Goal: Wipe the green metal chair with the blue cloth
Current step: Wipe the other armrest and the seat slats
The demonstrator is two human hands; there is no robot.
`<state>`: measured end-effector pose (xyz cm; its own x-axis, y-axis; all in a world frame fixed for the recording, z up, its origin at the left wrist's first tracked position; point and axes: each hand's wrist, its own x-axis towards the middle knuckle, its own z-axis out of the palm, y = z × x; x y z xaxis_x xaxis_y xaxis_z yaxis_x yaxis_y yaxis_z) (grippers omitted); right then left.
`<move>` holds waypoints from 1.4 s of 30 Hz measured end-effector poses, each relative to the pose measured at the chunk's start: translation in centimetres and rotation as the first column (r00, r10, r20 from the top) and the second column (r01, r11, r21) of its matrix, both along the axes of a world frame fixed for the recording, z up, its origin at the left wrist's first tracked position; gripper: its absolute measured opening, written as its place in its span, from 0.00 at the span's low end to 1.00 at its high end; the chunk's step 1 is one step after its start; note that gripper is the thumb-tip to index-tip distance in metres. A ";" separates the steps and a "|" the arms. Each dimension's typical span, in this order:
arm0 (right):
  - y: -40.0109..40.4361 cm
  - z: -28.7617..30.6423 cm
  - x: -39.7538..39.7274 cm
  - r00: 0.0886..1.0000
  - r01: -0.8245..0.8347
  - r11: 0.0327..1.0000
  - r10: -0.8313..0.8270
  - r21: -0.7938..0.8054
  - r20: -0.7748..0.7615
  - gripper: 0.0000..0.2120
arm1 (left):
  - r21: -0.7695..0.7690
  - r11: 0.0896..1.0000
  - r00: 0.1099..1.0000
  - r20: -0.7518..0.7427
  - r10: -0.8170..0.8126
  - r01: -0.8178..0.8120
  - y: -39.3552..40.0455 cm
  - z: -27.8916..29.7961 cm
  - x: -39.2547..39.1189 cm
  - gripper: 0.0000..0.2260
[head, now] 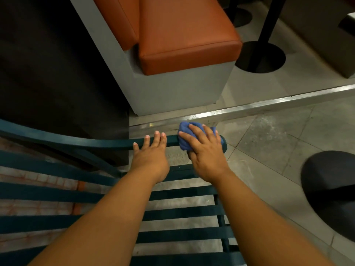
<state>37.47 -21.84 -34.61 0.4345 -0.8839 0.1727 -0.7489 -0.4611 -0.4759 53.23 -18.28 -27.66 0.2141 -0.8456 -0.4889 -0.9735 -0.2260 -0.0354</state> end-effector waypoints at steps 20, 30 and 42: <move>-0.1 0.3 -0.3 0.912 0.267 0.929 -0.330 0.257 0.244 0.23 | 0.061 0.996 0.994 0.086 -0.063 0.058 0.0 0.6 -0.3 0.40; -0.5 0.6 -0.4 0.993 0.096 0.995 -0.098 0.033 0.072 0.19 | -0.177 0.956 0.951 0.248 -0.186 0.233 -2.0 0.0 -2.8 0.27; -4.8 1.3 -2.0 0.897 0.264 0.863 -0.384 0.431 0.221 0.12 | -0.178 0.933 0.912 0.331 -0.242 0.312 -5.0 0.3 -1.8 0.09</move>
